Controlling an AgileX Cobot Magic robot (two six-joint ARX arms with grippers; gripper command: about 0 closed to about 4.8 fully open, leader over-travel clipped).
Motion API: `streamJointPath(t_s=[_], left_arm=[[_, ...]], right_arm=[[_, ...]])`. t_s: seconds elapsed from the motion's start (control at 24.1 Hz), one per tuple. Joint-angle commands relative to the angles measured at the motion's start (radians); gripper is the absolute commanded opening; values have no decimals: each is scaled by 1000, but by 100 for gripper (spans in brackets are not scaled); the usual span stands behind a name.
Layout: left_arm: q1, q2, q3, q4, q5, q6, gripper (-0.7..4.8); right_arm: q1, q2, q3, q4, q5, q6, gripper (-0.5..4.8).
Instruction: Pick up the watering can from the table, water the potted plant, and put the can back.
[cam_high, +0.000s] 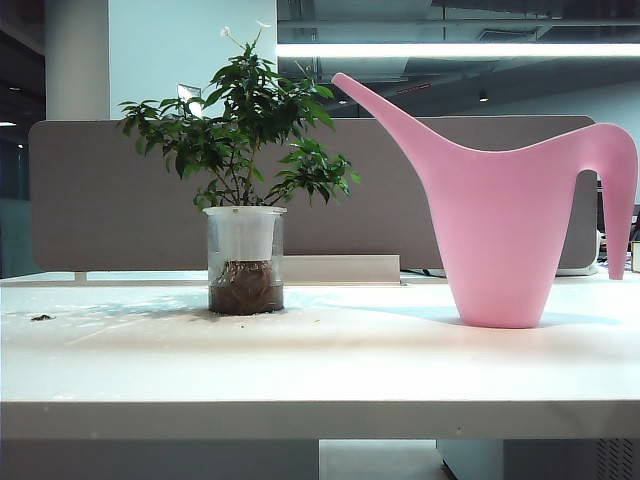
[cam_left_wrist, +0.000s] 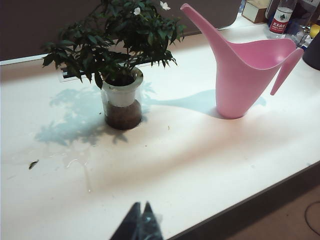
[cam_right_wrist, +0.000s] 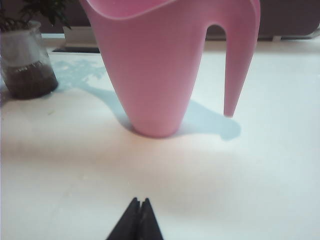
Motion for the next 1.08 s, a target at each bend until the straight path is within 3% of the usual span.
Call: streamJointPath(t_s=[0.04, 0.25, 0.46, 1.08], left_arm=[[0, 0, 2, 5, 2, 1, -5], [0, 0, 2, 6, 2, 1, -5], [0, 0, 2, 6, 3, 1, -5], [0, -1, -6, 5, 4, 0, -5]], right_arm=[[24, -2, -13, 4, 3, 2, -4], [40, 1, -73, 6, 8, 2, -4], [38, -2, -69, -9, 190, -10, -4], [39, -2, -69, -8, 182, -10, 0]])
